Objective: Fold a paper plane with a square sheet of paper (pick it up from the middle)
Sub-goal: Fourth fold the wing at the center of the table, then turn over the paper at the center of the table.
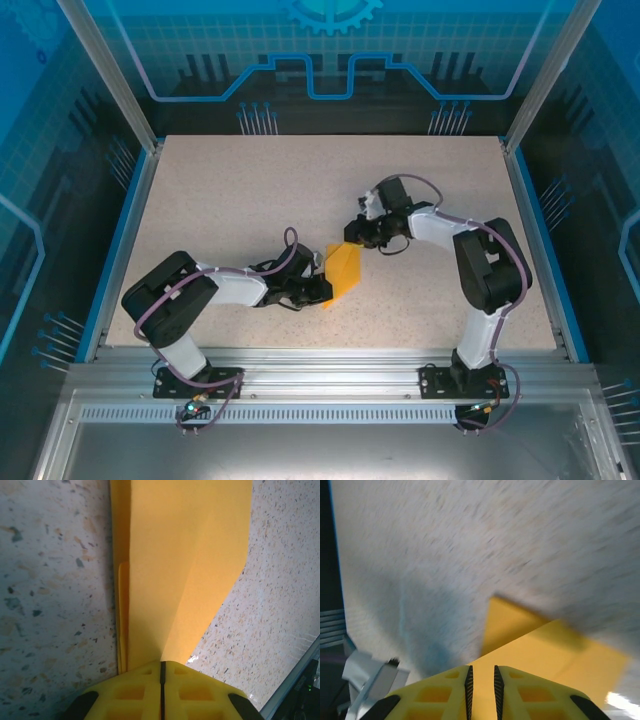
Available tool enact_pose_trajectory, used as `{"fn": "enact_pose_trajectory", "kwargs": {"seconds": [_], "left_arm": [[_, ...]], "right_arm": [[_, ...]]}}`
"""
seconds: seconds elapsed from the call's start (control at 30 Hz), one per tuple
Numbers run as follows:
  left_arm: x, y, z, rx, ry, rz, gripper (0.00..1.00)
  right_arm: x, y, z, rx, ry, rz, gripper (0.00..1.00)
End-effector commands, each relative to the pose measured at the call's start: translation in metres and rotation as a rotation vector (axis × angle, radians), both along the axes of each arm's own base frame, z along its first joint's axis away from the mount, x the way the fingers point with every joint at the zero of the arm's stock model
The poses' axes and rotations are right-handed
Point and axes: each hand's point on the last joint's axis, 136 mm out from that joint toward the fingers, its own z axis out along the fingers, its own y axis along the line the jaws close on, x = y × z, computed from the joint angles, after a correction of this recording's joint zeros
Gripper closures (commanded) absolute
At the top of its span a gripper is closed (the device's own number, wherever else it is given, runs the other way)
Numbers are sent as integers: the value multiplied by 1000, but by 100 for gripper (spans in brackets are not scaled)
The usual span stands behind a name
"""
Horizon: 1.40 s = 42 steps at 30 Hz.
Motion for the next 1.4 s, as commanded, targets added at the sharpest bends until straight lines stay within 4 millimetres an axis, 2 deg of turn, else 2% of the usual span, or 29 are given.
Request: {"fn": "enact_pose_trajectory", "kwargs": {"seconds": [0.0, 0.23, 0.43, 0.57, 0.87, 1.03, 1.2, 1.37], "left_arm": [[-31, 29, -43, 159, 141, 3, 91], [-35, 27, -42, 157, 146, -12, 90], [-45, 28, -41, 149, 159, -28, 89], [-56, 26, -38, 147, 180, -62, 88], [-89, 45, -48, 196, 245, -75, 87], [-102, 47, -45, 201, 256, -103, 87], [-105, 47, -31, 191, 239, -118, 86], [-92, 50, -1, 179, 149, -81, 85]], "right_arm": [[-25, 19, -12, 16, 48, 33, 79], [-36, 16, -56, -25, 130, 12, 82], [-37, 5, -76, -91, 156, -9, 83], [-36, 3, -78, -99, 156, -14, 84], [-36, 2, -73, -107, 145, -16, 84], [-37, 2, -72, -100, 147, -13, 84], [-37, 6, -68, -79, 145, -3, 83], [-34, 12, -53, -48, 127, 17, 82]]}}
